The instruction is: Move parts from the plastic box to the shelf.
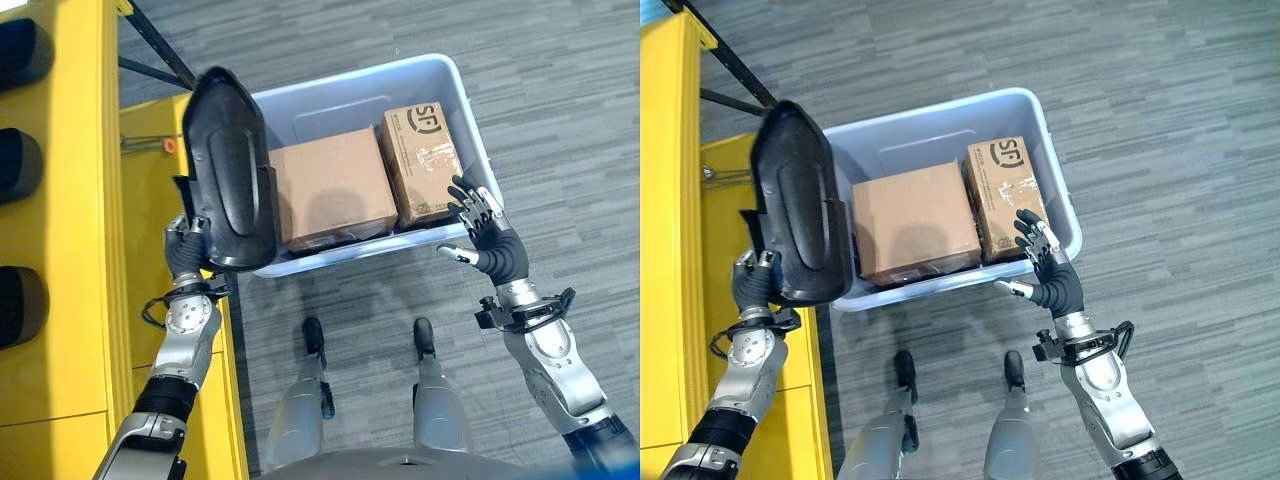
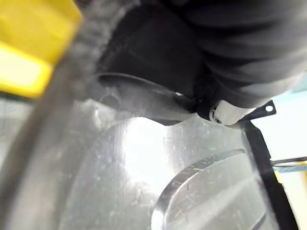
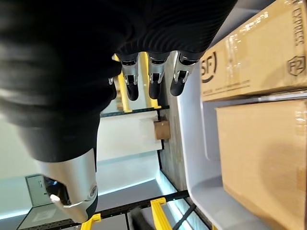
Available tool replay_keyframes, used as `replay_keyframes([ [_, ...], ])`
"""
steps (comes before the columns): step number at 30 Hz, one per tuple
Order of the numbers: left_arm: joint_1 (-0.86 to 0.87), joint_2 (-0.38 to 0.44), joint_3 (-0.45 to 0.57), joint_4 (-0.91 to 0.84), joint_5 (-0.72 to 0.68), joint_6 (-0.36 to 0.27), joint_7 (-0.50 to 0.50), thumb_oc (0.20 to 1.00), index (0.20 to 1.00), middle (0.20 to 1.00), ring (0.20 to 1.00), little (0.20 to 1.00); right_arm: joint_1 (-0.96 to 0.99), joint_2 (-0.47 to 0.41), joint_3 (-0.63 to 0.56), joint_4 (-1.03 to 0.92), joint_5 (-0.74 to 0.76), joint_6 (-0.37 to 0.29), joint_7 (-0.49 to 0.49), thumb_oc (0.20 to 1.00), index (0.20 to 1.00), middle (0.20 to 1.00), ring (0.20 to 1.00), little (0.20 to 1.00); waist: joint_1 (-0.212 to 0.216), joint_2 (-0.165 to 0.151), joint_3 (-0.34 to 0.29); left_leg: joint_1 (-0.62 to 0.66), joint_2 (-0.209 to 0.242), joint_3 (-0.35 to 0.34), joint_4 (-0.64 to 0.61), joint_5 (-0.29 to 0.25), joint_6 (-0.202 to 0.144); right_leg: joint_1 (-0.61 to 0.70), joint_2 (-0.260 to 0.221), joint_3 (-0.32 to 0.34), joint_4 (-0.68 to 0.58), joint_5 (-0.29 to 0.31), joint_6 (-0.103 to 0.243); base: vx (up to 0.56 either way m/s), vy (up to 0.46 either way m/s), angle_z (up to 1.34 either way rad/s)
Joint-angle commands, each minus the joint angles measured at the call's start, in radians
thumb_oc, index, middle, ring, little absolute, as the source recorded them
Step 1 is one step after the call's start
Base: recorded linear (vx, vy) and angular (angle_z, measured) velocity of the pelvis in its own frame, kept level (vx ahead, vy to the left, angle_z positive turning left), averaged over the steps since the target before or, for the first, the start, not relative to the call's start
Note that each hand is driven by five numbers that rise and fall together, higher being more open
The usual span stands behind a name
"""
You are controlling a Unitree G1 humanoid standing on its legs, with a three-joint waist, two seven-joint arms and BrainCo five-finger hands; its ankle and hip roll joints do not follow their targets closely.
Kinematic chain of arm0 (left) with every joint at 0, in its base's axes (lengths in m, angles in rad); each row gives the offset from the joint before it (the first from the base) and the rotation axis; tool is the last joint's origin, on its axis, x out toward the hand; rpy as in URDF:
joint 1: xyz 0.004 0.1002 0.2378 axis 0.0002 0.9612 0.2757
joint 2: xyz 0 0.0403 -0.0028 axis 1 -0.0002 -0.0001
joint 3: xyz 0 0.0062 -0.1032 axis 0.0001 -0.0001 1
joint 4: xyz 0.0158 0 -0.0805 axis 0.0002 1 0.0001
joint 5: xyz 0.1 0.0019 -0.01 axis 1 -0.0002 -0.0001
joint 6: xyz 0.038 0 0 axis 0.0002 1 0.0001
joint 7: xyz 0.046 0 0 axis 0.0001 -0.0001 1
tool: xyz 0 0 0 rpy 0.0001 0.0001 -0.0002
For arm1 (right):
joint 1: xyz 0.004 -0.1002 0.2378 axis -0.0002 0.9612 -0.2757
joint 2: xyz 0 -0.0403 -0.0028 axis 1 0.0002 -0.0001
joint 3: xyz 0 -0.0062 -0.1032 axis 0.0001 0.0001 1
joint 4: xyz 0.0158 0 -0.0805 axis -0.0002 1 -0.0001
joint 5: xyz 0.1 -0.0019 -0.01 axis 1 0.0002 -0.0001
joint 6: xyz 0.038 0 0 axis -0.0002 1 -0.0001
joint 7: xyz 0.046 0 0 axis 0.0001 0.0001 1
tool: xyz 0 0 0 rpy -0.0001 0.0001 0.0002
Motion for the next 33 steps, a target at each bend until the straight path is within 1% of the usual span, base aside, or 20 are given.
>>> replay_keyframes([
  [1, -0.123, 0.062, 0.052, 0.01, 0.086, -0.102, -0.013, 0.2, 0.2, 0.2, 0.2, 0.2, 0.008, 0.011, -0.02, -0.002, -0.013, -0.025, 0.025, 1.0, 1.0, 1.0, 1.0, 1.0, -0.007, -0.069, -0.066, 0.085, 0.092, -0.02, 0.052, -0.067, -0.074, -0.007, -0.086, 0.008, 0.056, 0.079, 0.049, 0.08, -0.033, 0.15],
  [5, -0.062, 0.062, 0.08, -0.113, 0.092, -0.108, -0.068, 0.2, 0.2, 0.2, 0.2, 0.2, 0.033, 0.021, -0.03, 0.007, 0.003, -0.008, 0.061, 1.0, 1.0, 1.0, 1.0, 1.0, 0.004, -0.054, -0.128, 0.15, 0.109, -0.025, 0.031, -0.066, -0.075, 0.055, -0.076, -0.005, 0.065, 0.048, 0.046, 0.08, -0.056, -0.03],
  [7, -0.04, 0.062, 0.085, -0.167, 0.066, -0.106, -0.103, 0.2, 0.2, 0.2, 0.2, 0.2, 0.049, 0.024, -0.035, 0.006, 0.005, 0.001, 0.075, 1.0, 1.0, 1.0, 1.0, 1.0, 0.007, -0.047, -0.156, 0.175, 0.114, -0.026, 0.026, -0.068, -0.075, 0.077, -0.072, -0.009, 0.068, 0.036, 0.046, 0.06, -0.058, 0.06],
  [10, -0.014, 0.051, 0.086, -0.218, 0.028, -0.11, -0.14, 0.2, 0.2, 0.2, 0.2, 0.2, 0.058, 0.03, -0.037, 0.006, 0.005, 0.008, 0.081, 1.0, 1.0, 1.0, 1.0, 1.0, 0.009, -0.038, -0.179, 0.199, 0.121, -0.023, 0.022, -0.067, -0.076, 0.097, -0.066, -0.009, 0.076, 0.023, 0.045, 0.02, -0.057, 0.05],
  [13, 0.032, 0.035, 0.087, -0.298, -0.017, -0.105, -0.193, 0.2, 0.2, 0.2, 0.2, 0.2, 0.069, 0.037, -0.044, 0.006, 0.002, 0.014, 0.087, 1.0, 1.0, 1.0, 1.0, 1.0, 0.013, -0.024, -0.206, 0.224, 0.134, -0.028, 0.019, -0.061, -0.077, 0.121, -0.054, -0.013, 0.095, -0.004, 0.036, 0.0, -0.09, -0.02],
  [16, 0.075, 0.022, 0.09, -0.35, -0.053, -0.103, -0.232, 0.2, 0.2, 0.2, 0.2, 0.2, 0.073, 0.038, -0.046, 0.003, 0.004, 0.014, 0.09, 1.0, 1.0, 1.0, 1.0, 1.0, 0.014, -0.011, -0.216, 0.236, 0.15, -0.036, 0.019, -0.052, -0.078, 0.128, -0.032, -0.012, 0.134, -0.039, 0.024, -0.02, -0.094, -0.03],
  [17, 0.11, 0.016, 0.09, -0.382, -0.058, -0.1, -0.251, 0.2, 0.2, 0.2, 0.2, 0.2, 0.075, 0.035, -0.045, 0.001, 0.003, 0.016, 0.094, 1.0, 1.0, 1.0, 1.0, 1.0, 0.016, -0.003, -0.22, 0.245, 0.165, -0.041, 0.021, -0.044, -0.079, 0.129, -0.012, -0.014, 0.166, -0.066, 0.012, -0.03, -0.139, 0.01],
  [18, 0.131, 0.009, 0.093, -0.403, -0.077, -0.098, -0.266, 0.2, 0.2, 0.2, 0.2, 0.2, 0.073, 0.032, -0.044, -0.006, 0.003, 0.014, 0.097, 1.0, 1.0, 1.0, 1.0, 1.0, 0.017, 0.001, -0.221, 0.249, 0.172, -0.045, 0.022, -0.037, -0.079, 0.129, 0.001, -0.013, 0.183, -0.079, 0.005, -0.07, -0.205, 0.04],
  [19, 0.156, 0.004, 0.096, -0.423, -0.082, -0.093, -0.275, 0.2, 0.2, 0.2, 0.2, 0.2, 0.067, 0.027, -0.038, -0.001, 0.004, 0.011, 0.097, 1.0, 1.0, 1.0, 1.0, 1.0, 0.021, 0.012, -0.22, 0.253, 0.193, -0.055, 0.025, -0.016, -0.082, 0.123, 0.03, -0.017, 0.224, -0.112, -0.01, -0.07, -0.178, 0.05],
  [21, 0.186, -0.012, 0.092, -0.444, -0.115, -0.084, -0.302, 0.2, 0.2, 0.2, 0.2, 0.2, 0.057, 0.023, -0.032, -0.003, 0.009, 0.007, 0.097, 1.0, 1.0, 1.0, 1.0, 1.0, 0.025, 0.022, -0.218, 0.252, 0.216, -0.068, 0.03, 0.007, -0.083, 0.107, 0.063, -0.015, 0.273, -0.142, -0.03, -0.08, -0.18, 0.03],
  [22, 0.199, -0.011, 0.089, -0.457, -0.092, -0.077, -0.3, 0.2, 0.2, 0.2, 0.2, 0.2, 0.05, 0.021, -0.026, -0.001, 0.012, 0.007, 0.095, 1.0, 1.0, 1.0, 1.0, 1.0, 0.029, 0.027, -0.215, 0.248, 0.227, -0.075, 0.034, 0.019, -0.083, 0.096, 0.078, -0.018, 0.299, -0.155, -0.038, -0.09, -0.171, 0.06],
  [24, 0.224, -0.022, 0.079, -0.462, -0.093, -0.072, -0.308, 0.2, 0.2, 0.2, 0.2, 0.2, 0.028, 0.016, -0.015, 0.0, 0.012, 0.003, 0.093, 1.0, 1.0, 1.0, 1.0, 1.0, 0.037, 0.039, -0.207, 0.238, 0.251, -0.091, 0.042, 0.051, -0.083, 0.077, 0.11, -0.029, 0.35, -0.182, -0.057, -0.11, -0.227, 0.04],
  [25, 0.252, -0.029, 0.068, -0.469, -0.079, -0.065, -0.314, 0.2, 0.2, 0.2, 0.2, 0.2, 0.015, 0.009, -0.009, -0.003, 0.012, -0.002, 0.091, 1.0, 1.0, 1.0, 1.0, 1.0, 0.046, 0.047, -0.192, 0.225, 0.271, -0.109, 0.049, 0.082, -0.081, 0.059, 0.134, -0.041, 0.395, -0.201, -0.07, -0.15, -0.268, 0.0],
  [26, 0.266, -0.036, 0.061, -0.477, -0.083, -0.061, -0.319, 0.2, 0.2, 0.2, 0.2, 0.2, 0.003, 0.006, -0.002, -0.005, 0.013, -0.005, 0.09, 1.0, 1.0, 1.0, 1.0, 1.0, 0.054, 0.052, -0.182, 0.216, 0.28, -0.123, 0.049, 0.106, -0.084, 0.048, 0.144, -0.048, 0.414, -0.21, -0.076, -0.25, -0.32, 0.2],
  [27, 0.287, -0.049, 0.057, -0.483, -0.096, -0.056, -0.329, 0.2, 0.2, 0.2, 0.2, 0.2, -0.018, -0.002, 0.003, -0.012, 0.015, -0.014, 0.087, 1.0, 1.0, 1.0, 1.0, 1.0, 0.07, 0.065, -0.157, 0.189, 0.301, -0.152, 0.034, 0.171, -0.099, 0.021, 0.164, -0.069, 0.442, -0.224, -0.087, -0.24, -0.273, 0.31],
  [28, 0.293, -0.056, 0.053, -0.491, -0.105, -0.052, -0.334, 0.2, 0.2, 0.2, 0.2, 0.2, -0.03, -0.008, 0.003, -0.015, 0.006, -0.019, 0.082, 1.0, 1.0, 1.0, 1.0, 1.0, 0.079, 0.07, -0.146, 0.17, 0.306, -0.163, 0.025, 0.206, -0.105, 0.011, 0.166, -0.086, 0.451, -0.225, -0.094, -0.25, -0.256, 0.54],
  [29, 0.299, -0.064, 0.047, -0.497, -0.119, -0.047, -0.344, 0.2, 0.2, 0.2, 0.2, 0.2, -0.041, -0.015, 0.003, -0.014, 0.0, -0.023, 0.074, 1.0, 1.0, 1.0, 1.0, 1.0, 0.085, 0.071, -0.136, 0.149, 0.303, -0.169, 0.026, 0.217, -0.105, 0.005, 0.165, -0.102, 0.453, -0.227, -0.098, -0.16, -0.167, 0.52],
  [30, 0.3, -0.068, 0.044, -0.494, -0.125, -0.044, -0.349, 0.2, 0.2, 0.2, 0.2, 0.2, -0.047, -0.017, 0.0, -0.012, -0.009, -0.026, 0.067, 1.0, 1.0, 1.0, 1.0, 1.0, 0.087, 0.068, -0.131, 0.132, 0.304, -0.155, 0.026, 0.23, -0.102, 0.004, 0.155, -0.117, 0.446, -0.226, -0.1, -0.13, -0.129, 0.77],
  [31, 0.301, -0.07, 0.044, -0.494, -0.122, -0.042, -0.347, 0.2, 0.2, 0.2, 0.2, 0.2, -0.053, -0.017, -0.001, -0.006, -0.026, -0.029, 0.055, 1.0, 1.0, 1.0, 1.0, 1.0, 0.088, 0.063, -0.128, 0.118, 0.302, -0.122, 0.026, 0.243, -0.098, 0.009, 0.138, -0.142, 0.436, -0.227, -0.102, -0.08, -0.128, 0.86],
  [33, 0.287, -0.068, 0.026, -0.481, -0.132, -0.044, -0.349, 0.2, 0.2, 0.2, 0.2, 0.2, -0.06, -0.016, -0.005, 0.012, -0.048, -0.031, 0.028, 1.0, 1.0, 1.0, 1.0, 1.0, 0.089, 0.05, -0.118, 0.1, 0.296, -0.036, 0.023, 0.265, -0.105, 0.051, 0.108, -0.189, 0.393, -0.219, -0.104, -0.11, -0.156, 1.2],
])
